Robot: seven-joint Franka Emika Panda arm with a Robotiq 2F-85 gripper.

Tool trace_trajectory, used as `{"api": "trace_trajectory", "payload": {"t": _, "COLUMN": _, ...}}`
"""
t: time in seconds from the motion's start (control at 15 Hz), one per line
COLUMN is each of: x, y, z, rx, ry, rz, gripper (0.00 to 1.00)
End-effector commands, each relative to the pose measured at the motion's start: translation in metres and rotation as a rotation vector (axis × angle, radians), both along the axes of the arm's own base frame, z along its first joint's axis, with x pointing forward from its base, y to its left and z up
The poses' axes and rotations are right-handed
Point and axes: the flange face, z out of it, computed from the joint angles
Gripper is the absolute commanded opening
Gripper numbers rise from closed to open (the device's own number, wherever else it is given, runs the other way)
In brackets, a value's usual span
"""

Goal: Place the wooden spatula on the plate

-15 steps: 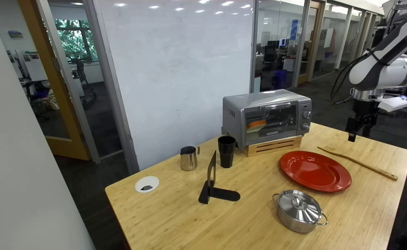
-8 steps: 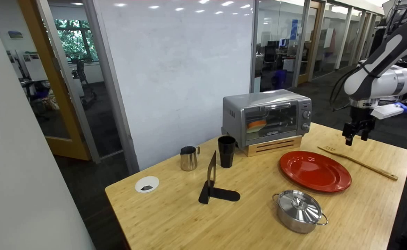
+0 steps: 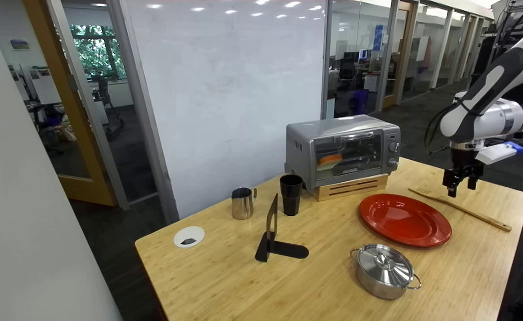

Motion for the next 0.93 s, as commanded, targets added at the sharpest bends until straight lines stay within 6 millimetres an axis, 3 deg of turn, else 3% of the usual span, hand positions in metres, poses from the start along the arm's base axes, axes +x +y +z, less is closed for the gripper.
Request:
{"api": "trace_trajectory", "payload": {"t": 0.0, "x": 0.004, "y": -0.005, "z": -0.020, "rx": -0.005, "ry": -0.021, "rz": 0.038, "gripper": 1.00}}
{"api": "trace_trajectory", "payload": {"t": 0.47, "x": 0.005, "y": -0.002, "z": -0.041, "rx": -0.014, "ry": -0.067, "rz": 0.086, "gripper": 1.00}}
{"api": "trace_trajectory", "payload": {"t": 0.87, "x": 0.001, "y": -0.002, "z": -0.042, "rx": -0.003, "ry": -0.076, "rz": 0.109, "gripper": 1.00}}
